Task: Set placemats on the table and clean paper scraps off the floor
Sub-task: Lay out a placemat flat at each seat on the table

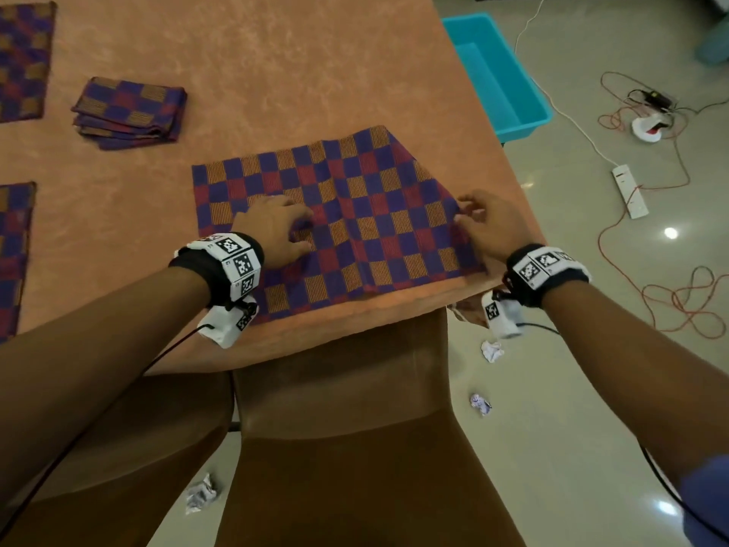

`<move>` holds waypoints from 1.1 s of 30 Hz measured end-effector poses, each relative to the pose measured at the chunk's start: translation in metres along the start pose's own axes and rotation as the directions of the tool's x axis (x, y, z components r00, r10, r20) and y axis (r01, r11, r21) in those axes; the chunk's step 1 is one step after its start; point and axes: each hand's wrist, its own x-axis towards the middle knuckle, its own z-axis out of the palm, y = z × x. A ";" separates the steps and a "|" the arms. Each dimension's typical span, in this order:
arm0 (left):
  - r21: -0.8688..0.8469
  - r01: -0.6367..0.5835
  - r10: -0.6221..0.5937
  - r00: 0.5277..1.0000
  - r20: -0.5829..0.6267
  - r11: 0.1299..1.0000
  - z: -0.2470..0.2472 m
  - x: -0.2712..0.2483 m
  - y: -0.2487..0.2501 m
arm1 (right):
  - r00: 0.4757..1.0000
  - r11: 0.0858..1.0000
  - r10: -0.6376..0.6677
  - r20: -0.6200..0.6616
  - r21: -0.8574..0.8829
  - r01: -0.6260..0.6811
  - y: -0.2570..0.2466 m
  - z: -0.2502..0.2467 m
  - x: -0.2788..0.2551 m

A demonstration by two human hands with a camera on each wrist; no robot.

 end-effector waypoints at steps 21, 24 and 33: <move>0.021 0.023 -0.026 0.990 0.137 1.000 0.023 0.043 0.027 | 0.846 0.567 -0.187 0.499 0.758 -0.322 -0.057 -0.013 0.077; 0.027 0.027 -0.030 0.991 0.132 0.999 0.023 0.042 0.028 | 0.837 0.627 -0.037 0.545 0.665 -0.406 -0.057 -0.005 0.066; 0.040 0.038 -0.044 0.988 0.148 0.998 0.018 0.041 0.032 | 0.934 0.517 -0.128 0.334 0.826 -0.225 -0.038 -0.021 0.068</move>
